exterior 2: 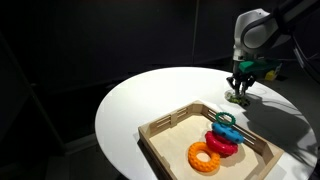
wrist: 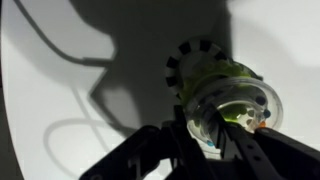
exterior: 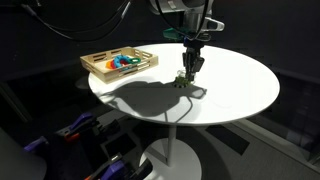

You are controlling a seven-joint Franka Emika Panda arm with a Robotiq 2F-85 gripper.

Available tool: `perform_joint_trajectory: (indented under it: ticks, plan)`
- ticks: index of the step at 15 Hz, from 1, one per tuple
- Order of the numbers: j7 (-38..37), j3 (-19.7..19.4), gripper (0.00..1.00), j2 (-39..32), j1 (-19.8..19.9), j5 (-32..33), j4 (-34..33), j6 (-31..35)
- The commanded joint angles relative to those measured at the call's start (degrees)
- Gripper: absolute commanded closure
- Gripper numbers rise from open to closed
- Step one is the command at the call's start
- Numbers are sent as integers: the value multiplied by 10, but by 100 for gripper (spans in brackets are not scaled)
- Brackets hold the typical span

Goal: Put the colorless ring in the crate

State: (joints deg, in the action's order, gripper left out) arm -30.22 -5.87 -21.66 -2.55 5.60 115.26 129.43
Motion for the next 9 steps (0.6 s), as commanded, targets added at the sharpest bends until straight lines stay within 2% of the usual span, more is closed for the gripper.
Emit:
perform_joint_trajectory:
  ticks: [1, 9]
  plan:
    - [8, 5, 92, 33, -5, -17, 11, -12]
    - [15, 20, 92, 102, -14, -13, 36, -20]
